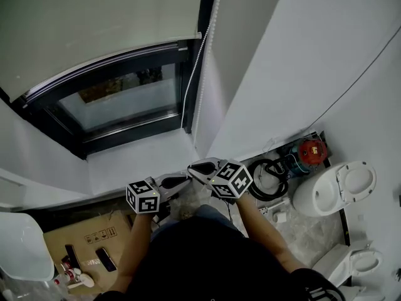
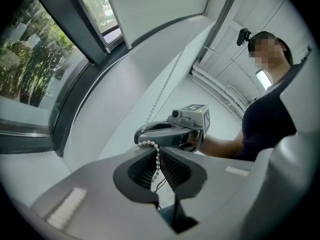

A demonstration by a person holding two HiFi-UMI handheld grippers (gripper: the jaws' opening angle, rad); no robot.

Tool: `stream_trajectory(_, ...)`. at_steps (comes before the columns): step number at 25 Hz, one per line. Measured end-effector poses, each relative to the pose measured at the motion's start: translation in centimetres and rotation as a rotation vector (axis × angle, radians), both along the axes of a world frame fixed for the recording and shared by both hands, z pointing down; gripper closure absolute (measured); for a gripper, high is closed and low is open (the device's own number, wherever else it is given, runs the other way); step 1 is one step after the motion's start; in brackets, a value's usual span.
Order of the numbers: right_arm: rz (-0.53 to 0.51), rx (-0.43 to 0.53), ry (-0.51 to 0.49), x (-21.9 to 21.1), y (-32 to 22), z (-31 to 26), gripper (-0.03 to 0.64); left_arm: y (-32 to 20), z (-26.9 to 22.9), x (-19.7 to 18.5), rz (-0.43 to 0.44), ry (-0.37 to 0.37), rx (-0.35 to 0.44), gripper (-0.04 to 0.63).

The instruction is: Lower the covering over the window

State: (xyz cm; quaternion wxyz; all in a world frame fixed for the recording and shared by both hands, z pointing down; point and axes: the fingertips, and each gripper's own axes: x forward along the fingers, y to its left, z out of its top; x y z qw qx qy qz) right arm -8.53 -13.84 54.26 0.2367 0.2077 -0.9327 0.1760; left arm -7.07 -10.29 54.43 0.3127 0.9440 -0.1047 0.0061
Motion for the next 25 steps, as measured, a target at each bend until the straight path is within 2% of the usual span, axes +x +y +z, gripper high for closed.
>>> stream_trajectory(12, 0.052, 0.000, -0.024, 2.0, -0.7, 0.4, 0.604, -0.5, -2.1, 0.9, 0.000, -0.006, 0.074, 0.571)
stream_trajectory(14, 0.062, 0.000, -0.022, 2.7, -1.0, 0.5, 0.604, -0.7, -2.1, 0.9, -0.001, -0.034, 0.089, 0.569)
stream_trajectory(18, 0.077, 0.003, -0.012, 4.1, -1.3, 0.6, 0.604, -1.0, -0.1, -0.1, -0.026, -0.183, 0.097, 0.571)
stream_trajectory(20, 0.078, 0.002, -0.014, 4.6, -1.3, 0.6, 0.604, -1.4, 0.3, -1.0, -0.060, -0.231, 0.086, 0.555)
stream_trajectory(22, 0.075, -0.001, -0.021, 5.0, -1.3, 0.6, 0.604, -1.9, -0.5, -1.6, -0.092, -0.229, 0.095, 0.532)
stream_trajectory(25, 0.061, -0.009, -0.026, 5.6, -1.1, 0.6, 0.604, -2.6, -3.6, -2.1, -0.140, -0.197, 0.148, 0.512)
